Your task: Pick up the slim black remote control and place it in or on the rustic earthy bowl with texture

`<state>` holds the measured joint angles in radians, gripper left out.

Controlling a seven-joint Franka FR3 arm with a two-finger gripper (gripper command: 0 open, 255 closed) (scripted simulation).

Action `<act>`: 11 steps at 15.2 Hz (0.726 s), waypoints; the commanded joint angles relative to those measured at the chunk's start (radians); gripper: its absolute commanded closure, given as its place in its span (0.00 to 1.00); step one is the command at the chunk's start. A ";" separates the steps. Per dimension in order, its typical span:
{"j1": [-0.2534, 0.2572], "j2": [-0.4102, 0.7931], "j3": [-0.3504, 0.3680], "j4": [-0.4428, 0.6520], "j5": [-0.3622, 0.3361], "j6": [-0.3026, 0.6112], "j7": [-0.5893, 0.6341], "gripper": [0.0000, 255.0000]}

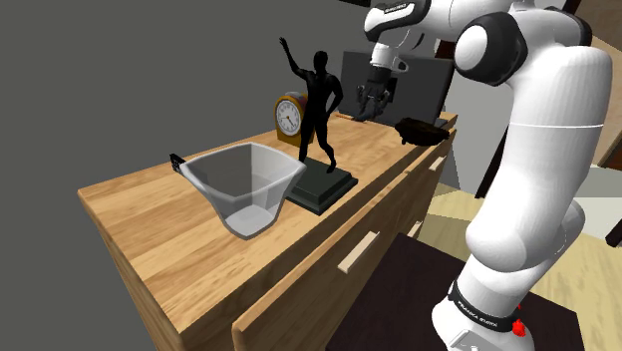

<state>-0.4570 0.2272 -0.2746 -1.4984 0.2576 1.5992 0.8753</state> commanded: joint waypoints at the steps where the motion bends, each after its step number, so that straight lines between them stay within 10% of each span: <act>1: -0.002 0.007 0.000 0.037 0.002 -0.030 0.005 1.00; 11: -0.019 0.042 -0.003 0.220 0.012 -0.178 0.028 1.00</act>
<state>-0.4752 0.2645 -0.2781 -1.3006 0.2683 1.4390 0.8978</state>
